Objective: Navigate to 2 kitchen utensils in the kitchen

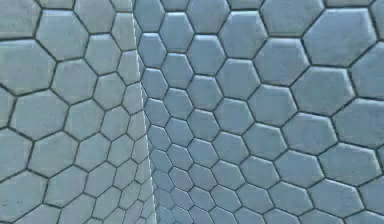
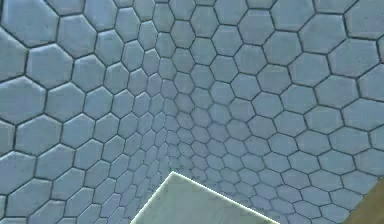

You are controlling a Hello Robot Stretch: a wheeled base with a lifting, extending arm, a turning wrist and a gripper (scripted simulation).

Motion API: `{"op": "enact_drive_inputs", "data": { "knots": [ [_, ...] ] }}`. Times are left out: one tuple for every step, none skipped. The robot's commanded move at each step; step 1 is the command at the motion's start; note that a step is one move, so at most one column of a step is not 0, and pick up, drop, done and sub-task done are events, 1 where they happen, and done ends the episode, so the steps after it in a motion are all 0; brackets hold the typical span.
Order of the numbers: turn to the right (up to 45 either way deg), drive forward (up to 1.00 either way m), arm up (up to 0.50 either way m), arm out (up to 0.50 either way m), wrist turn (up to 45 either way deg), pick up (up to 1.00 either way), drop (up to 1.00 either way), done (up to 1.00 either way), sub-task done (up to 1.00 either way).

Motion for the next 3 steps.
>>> {"op": "enact_drive_inputs", "data": {
  "knots": [
    [-45.0, 0.00, 0.00, 0.00, 0.0, 0.00, 0.00, 0.00, 0.00],
    [-45.0, 0.00, 0.00, 0.00, 0.0, 0.00, 0.00, 0.00, 0.00],
    [-45.0, 0.00, 0.00, 0.00, 0.0, 0.00, 0.00, 0.00, 0.00]
  ]
}}
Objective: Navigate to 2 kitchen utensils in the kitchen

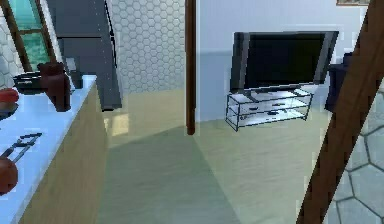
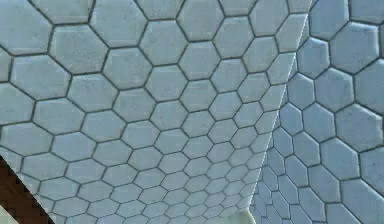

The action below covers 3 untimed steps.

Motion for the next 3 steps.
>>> {"op": "enact_drive_inputs", "data": {
  "knots": [
    [0.0, 0.25, 0.00, 0.00, 0.0, 0.00, 0.00, 0.00, 0.00],
    [-15.0, 0.00, 0.00, 0.00, 0.0, 0.00, 0.00, 0.00, 0.00],
    [0.0, 0.65, 0.00, 0.00, 0.0, 0.00, 0.00, 0.00, 0.00]
  ]
}}
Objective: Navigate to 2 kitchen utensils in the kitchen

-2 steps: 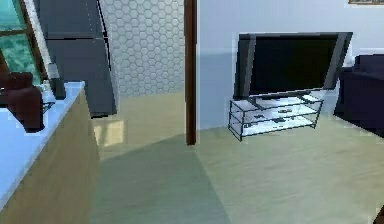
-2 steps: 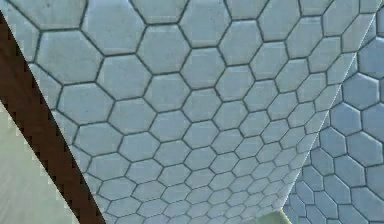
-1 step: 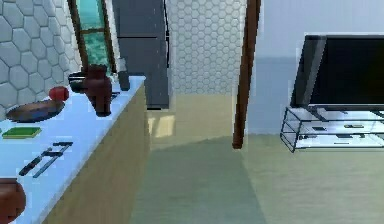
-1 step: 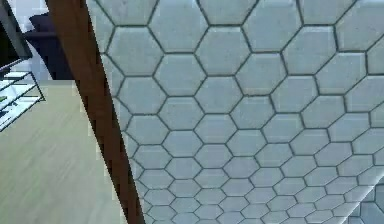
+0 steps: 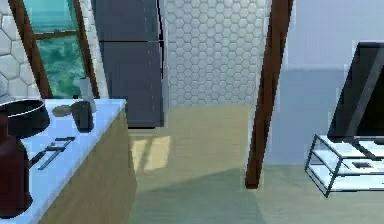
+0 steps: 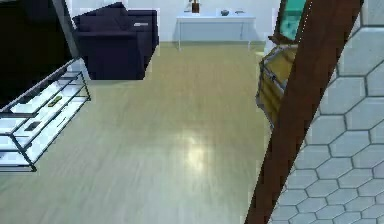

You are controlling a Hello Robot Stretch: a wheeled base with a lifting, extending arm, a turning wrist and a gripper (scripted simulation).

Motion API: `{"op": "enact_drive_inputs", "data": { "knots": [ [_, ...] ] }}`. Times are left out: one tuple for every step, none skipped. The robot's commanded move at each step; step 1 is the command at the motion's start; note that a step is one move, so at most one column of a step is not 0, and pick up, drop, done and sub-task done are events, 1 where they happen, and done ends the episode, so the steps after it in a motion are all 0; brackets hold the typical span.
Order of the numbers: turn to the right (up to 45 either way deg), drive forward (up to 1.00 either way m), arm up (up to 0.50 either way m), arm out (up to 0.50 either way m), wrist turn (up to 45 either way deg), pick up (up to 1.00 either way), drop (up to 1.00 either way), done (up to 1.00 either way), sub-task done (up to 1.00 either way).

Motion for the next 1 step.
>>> {"op": "enact_drive_inputs", "data": {
  "knots": [
    [-45.0, 0.00, 0.00, 0.00, 0.0, 0.00, 0.00, 0.00, 0.00]
  ]
}}
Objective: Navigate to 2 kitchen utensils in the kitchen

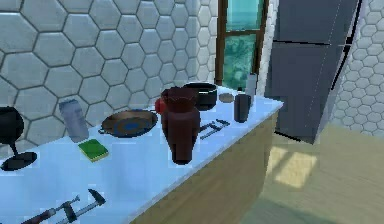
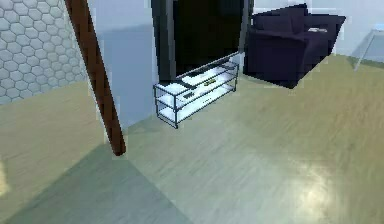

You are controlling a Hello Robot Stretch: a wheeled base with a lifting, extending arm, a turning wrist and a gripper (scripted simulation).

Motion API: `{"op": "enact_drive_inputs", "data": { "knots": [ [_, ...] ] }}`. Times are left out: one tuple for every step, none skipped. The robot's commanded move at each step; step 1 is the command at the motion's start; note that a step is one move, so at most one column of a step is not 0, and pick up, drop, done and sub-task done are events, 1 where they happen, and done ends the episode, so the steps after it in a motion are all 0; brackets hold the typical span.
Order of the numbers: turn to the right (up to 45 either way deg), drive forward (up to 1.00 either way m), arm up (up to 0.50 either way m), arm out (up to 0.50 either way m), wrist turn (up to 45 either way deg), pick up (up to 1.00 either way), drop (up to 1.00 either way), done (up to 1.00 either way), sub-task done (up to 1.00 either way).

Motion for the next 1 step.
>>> {"op": "enact_drive_inputs", "data": {
  "knots": [
    [-18.0, 0.00, 0.00, 0.00, 0.0, 0.00, 0.00, 0.00, 0.00]
  ]
}}
